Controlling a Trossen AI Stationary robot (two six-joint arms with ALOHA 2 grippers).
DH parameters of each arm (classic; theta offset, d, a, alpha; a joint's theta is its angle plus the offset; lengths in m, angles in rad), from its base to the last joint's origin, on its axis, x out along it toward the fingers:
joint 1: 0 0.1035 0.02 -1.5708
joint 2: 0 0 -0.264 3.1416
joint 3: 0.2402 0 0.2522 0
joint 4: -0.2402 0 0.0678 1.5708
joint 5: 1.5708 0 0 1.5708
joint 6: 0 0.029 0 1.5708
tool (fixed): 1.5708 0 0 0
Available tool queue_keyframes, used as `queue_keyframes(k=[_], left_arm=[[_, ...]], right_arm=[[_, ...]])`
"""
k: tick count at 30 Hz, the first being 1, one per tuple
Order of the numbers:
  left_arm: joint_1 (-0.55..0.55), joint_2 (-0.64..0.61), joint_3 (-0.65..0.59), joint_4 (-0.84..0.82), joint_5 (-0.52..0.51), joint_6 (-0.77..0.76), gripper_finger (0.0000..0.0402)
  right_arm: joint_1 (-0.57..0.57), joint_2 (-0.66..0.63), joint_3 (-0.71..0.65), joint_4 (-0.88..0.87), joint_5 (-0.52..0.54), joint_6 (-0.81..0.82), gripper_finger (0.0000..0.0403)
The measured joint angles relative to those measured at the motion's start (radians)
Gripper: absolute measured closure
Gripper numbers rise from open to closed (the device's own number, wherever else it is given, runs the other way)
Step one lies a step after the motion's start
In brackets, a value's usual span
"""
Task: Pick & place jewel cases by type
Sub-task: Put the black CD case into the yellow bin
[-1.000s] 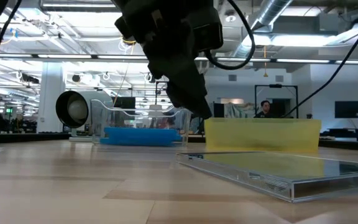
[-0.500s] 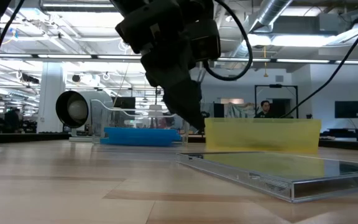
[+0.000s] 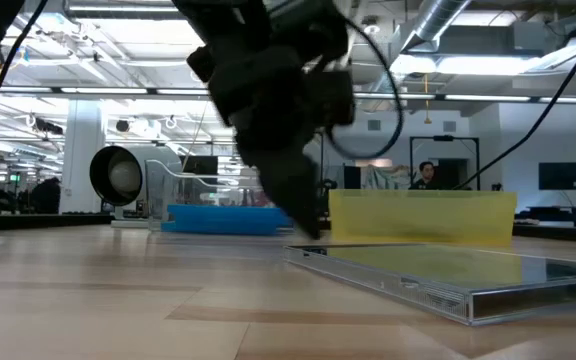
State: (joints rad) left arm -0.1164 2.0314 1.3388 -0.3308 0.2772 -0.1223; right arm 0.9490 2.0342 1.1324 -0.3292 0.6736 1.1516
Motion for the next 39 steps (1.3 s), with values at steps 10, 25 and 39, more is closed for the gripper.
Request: queue_keyframes(k=[10, 25, 39], left_arm=[[0.003, 0.034, 0.000, -0.001, 0.011, -0.066, 0.0159], [0.012, 0.043, -0.001, 0.048, 0.058, -0.175, 0.0159], [0.015, 0.045, -0.002, 0.064, 0.118, -0.296, 0.0159]], right_arm=[[-0.022, 0.000, 0.000, -0.012, 0.004, -0.008, 0.0253], [-0.048, 0.000, 0.000, -0.022, 0.007, -0.015, 0.0253], [-0.085, 0.001, -0.001, 0.000, 0.006, -0.061, 0.0253]])
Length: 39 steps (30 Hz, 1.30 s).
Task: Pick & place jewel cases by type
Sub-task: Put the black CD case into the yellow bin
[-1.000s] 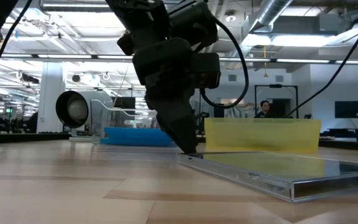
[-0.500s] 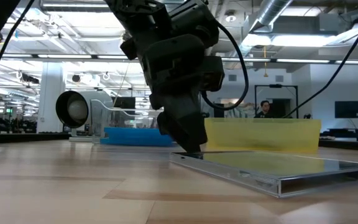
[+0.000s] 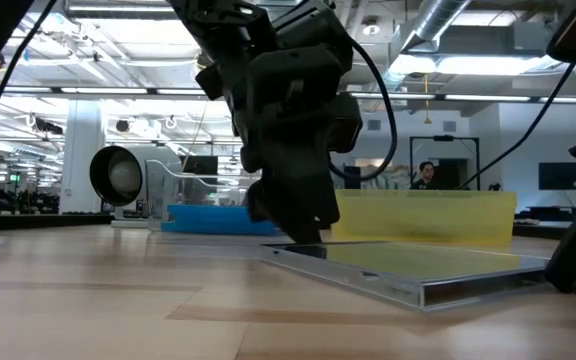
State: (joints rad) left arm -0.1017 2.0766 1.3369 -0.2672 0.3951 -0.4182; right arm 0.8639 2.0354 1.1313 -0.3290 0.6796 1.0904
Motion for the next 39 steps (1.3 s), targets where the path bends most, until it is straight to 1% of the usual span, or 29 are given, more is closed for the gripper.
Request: queue_keyframes(k=[4, 10, 16, 20, 27, 34, 39], left_arm=[[0.013, 0.002, -0.002, 0.016, 0.061, -0.027, 0.0159], [0.042, 0.002, -0.003, 0.108, 0.109, -0.067, 0.0158], [0.068, 0.002, -0.002, 0.121, 0.189, -0.086, 0.0158], [0.076, 0.002, -0.002, 0.129, 0.224, -0.099, 0.0158], [0.083, 0.002, -0.002, 0.128, 0.254, -0.133, 0.0158], [0.089, 0.000, -0.001, 0.133, 0.265, -0.163, 0.0159], [0.097, -0.001, 0.000, 0.162, 0.267, -0.163, 0.0159]], right_arm=[[-0.002, 0.000, 0.000, 0.000, 0.001, 0.000, 0.0253], [-0.001, 0.000, 0.000, 0.009, 0.010, 0.000, 0.0253], [0.000, 0.000, 0.000, 0.005, 0.012, 0.001, 0.0253], [0.000, 0.000, 0.001, -0.015, 0.015, 0.016, 0.0253], [0.000, -0.002, 0.003, -0.080, 0.028, 0.089, 0.0253], [0.000, -0.002, 0.002, -0.093, 0.040, 0.092, 0.0253], [0.001, -0.002, 0.003, -0.152, 0.045, 0.162, 0.0253]])
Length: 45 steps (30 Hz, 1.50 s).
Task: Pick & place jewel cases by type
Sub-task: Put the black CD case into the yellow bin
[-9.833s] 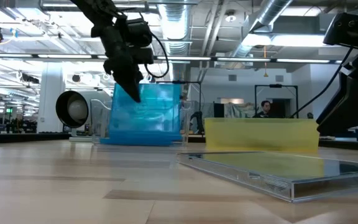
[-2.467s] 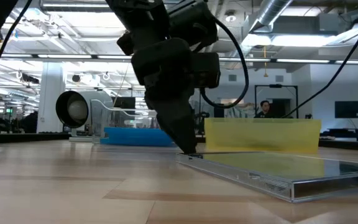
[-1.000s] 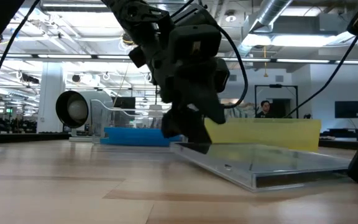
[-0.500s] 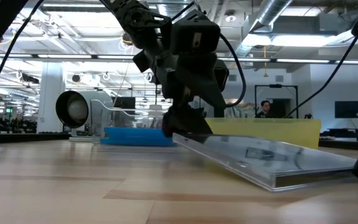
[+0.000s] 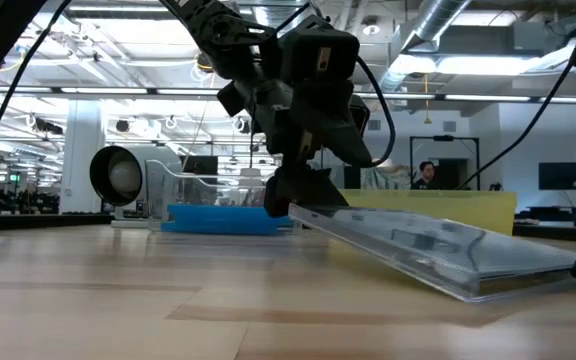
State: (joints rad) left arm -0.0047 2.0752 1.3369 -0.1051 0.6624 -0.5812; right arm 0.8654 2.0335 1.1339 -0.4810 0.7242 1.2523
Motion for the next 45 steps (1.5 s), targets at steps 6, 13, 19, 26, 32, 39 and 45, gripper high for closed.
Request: queue_keyframes(k=[6, 13, 19, 26, 32, 39, 45], left_arm=[[0.005, 0.000, 0.000, 0.004, 0.038, 0.003, 0.0159], [0.007, 0.000, 0.000, 0.038, 0.077, -0.005, 0.0159], [0.007, -0.002, 0.000, 0.078, 0.099, -0.008, 0.0159], [0.013, -0.002, 0.000, 0.073, 0.050, -0.003, 0.0159], [0.020, -0.002, 0.002, 0.038, -0.038, 0.005, 0.0159], [0.022, -0.001, 0.002, -0.009, -0.092, 0.052, 0.0159], [0.011, -0.001, 0.002, -0.021, -0.096, 0.090, 0.0159]], right_arm=[[0.005, 0.000, -0.001, -0.075, 0.008, 0.071, 0.0253], [0.005, -0.001, 0.000, -0.156, 0.006, 0.166, 0.0253], [0.005, -0.002, -0.001, -0.210, 0.005, 0.231, 0.0253], [0.004, -0.001, -0.002, -0.248, 0.005, 0.260, 0.0253], [0.004, 0.001, -0.003, -0.252, 0.010, 0.255, 0.0253], [0.002, 0.002, -0.004, -0.252, 0.018, 0.252, 0.0253], [0.002, 0.002, -0.004, -0.248, 0.021, 0.232, 0.0253]])
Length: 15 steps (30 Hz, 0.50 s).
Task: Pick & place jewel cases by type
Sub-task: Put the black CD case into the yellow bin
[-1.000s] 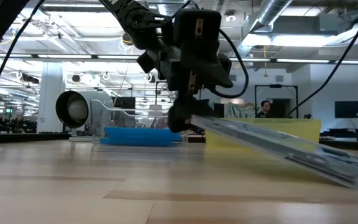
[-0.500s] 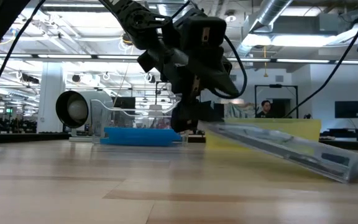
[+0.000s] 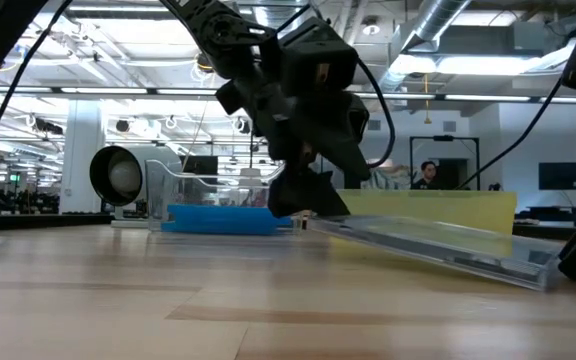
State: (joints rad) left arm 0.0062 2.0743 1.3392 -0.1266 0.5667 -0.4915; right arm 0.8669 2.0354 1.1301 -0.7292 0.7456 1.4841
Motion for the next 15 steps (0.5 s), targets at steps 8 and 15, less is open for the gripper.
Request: queue_keyframes(k=[8, 15], left_arm=[[-0.023, 0.000, 0.000, -0.058, -0.041, 0.070, 0.0159], [-0.051, 0.001, 0.000, -0.100, -0.104, 0.207, 0.0159]], right_arm=[[0.000, 0.001, 0.000, 0.004, 0.015, -0.024, 0.0253], [-0.001, 0.001, 0.000, 0.004, 0.017, -0.027, 0.0253]])
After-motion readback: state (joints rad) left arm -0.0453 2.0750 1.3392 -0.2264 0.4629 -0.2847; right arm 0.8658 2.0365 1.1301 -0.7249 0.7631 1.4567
